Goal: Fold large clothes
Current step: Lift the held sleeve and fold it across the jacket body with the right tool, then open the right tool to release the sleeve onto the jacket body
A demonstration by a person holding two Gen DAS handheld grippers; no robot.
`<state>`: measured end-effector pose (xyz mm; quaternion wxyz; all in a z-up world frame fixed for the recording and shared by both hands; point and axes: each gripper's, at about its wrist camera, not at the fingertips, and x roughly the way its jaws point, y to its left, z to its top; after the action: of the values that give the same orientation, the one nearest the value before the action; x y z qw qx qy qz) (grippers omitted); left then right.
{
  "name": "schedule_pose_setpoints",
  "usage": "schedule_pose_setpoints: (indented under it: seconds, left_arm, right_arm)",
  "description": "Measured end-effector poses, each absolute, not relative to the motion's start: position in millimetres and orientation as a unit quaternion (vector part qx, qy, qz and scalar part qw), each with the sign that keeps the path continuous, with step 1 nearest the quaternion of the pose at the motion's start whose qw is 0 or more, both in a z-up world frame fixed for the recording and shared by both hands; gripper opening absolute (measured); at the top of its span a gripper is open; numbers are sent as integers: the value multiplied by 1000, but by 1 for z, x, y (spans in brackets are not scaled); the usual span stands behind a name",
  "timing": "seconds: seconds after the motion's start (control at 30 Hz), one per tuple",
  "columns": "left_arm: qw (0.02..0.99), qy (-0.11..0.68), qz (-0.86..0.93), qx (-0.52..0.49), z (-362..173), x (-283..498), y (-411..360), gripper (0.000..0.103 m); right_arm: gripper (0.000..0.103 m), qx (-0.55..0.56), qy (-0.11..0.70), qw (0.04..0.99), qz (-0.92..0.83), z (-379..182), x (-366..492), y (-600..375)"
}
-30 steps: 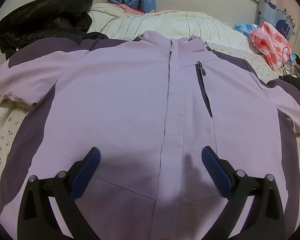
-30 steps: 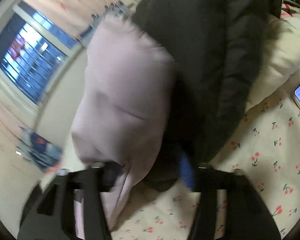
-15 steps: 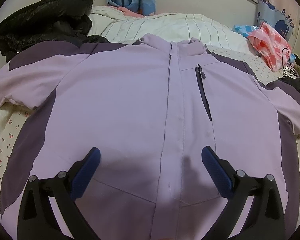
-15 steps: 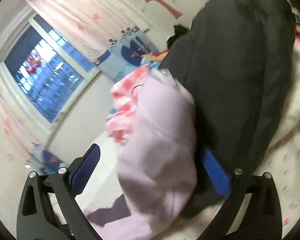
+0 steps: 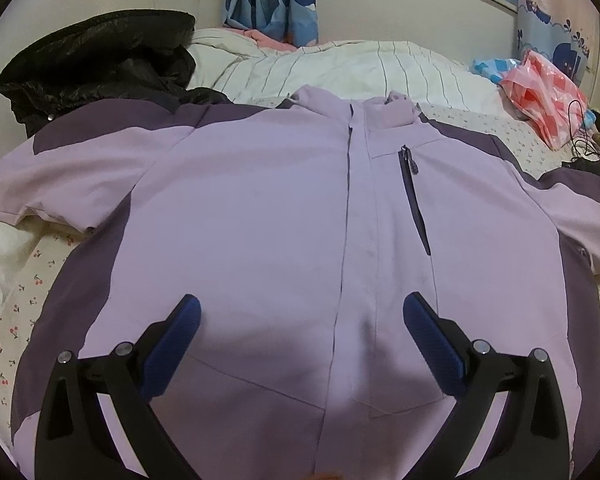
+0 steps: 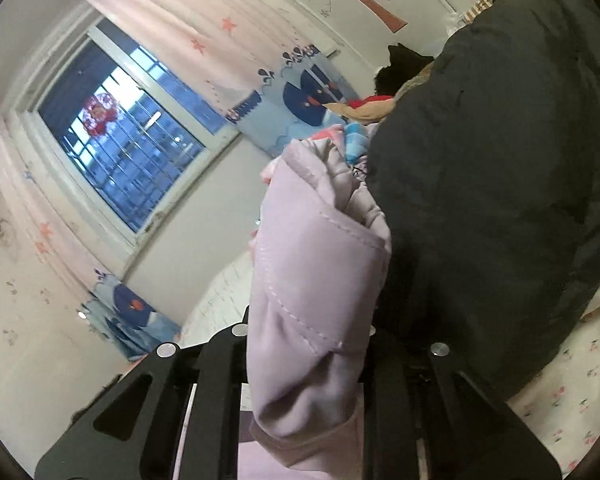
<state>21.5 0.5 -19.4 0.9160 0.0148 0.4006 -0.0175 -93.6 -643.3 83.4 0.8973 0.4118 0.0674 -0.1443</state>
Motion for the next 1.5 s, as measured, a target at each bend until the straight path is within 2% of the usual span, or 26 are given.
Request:
schedule_pose_setpoints:
  seconds: [0.23, 0.5, 0.9, 1.23, 1.5]
  left_arm:
    - [919, 393, -18, 7, -9, 15, 7, 98]
    - [924, 383, -20, 6, 0, 6, 19, 98]
    - [928, 372, -1, -22, 17, -8, 65, 98]
    - [927, 367, 56, -61, 27, -16, 143, 98]
    - [918, 367, 110, -101, 29, -19, 203, 98]
  right_arm:
    - [17, 445, 38, 890, -91, 96, -92, -620]
    - [17, 435, 33, 900, -18, 138, -62, -570]
    - [17, 374, 81, 918, 104, 183, 20, -396]
    - [17, 335, 152, 912, 181, 157, 84, -221]
    - [17, 288, 238, 906, 199, 86, 127, -87]
